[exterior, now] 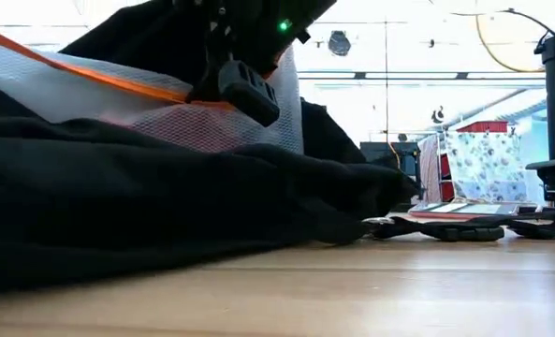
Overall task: Unpack backpack
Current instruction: Put the zip bag into the black backpack
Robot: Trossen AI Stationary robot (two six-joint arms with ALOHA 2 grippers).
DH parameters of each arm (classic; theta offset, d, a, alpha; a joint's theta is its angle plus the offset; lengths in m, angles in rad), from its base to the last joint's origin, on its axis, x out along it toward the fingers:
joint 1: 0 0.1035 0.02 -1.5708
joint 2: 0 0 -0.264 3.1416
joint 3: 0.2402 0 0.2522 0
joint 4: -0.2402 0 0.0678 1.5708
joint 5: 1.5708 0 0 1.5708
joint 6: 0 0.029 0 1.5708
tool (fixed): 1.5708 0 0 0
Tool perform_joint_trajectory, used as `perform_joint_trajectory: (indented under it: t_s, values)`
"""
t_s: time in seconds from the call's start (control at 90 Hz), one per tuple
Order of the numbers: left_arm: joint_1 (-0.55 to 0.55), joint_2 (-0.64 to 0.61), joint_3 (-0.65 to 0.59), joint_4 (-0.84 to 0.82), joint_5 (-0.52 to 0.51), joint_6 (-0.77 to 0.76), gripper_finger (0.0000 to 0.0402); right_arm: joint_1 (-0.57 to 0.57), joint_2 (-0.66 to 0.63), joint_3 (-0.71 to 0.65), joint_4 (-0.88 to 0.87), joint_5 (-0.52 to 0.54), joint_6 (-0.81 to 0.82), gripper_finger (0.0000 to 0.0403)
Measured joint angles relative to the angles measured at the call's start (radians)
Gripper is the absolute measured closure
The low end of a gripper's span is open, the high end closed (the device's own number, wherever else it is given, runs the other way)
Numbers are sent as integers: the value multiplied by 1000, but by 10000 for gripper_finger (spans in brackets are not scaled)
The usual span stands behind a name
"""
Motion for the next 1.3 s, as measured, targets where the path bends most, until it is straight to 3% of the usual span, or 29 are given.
perform_joint_trajectory:
  t_s: [0.278, 0.378, 0.544, 0.656, 0.878, 1.033, 1.3]
  values:
    - [-51, -2, 88, -42, -10, -75, 109, -24, -1, 0, -22, -27, 46, 403]
    - [-72, -1, 88, -122, -14, -225, 109, -28, -9, -1, -37, -30, 46, 403]
    - [-114, 10, 49, -304, -14, -630, 109, -40, -38, -3, -103, -112, 47, 403]
    - [-158, 38, 9, -346, 8, -795, 109, -56, -48, -3, -131, -135, 63, 403]
    - [-240, 124, -44, -353, 33, -974, 109, -80, -59, -3, -172, -181, 118, 403]
    - [-272, 194, -44, -361, 20, -1016, 109, -90, -59, -3, -176, -184, 122, 403]
    - [-222, 351, -45, -619, 1, -1244, 109, -91, -59, -3, -188, -212, 149, 403]
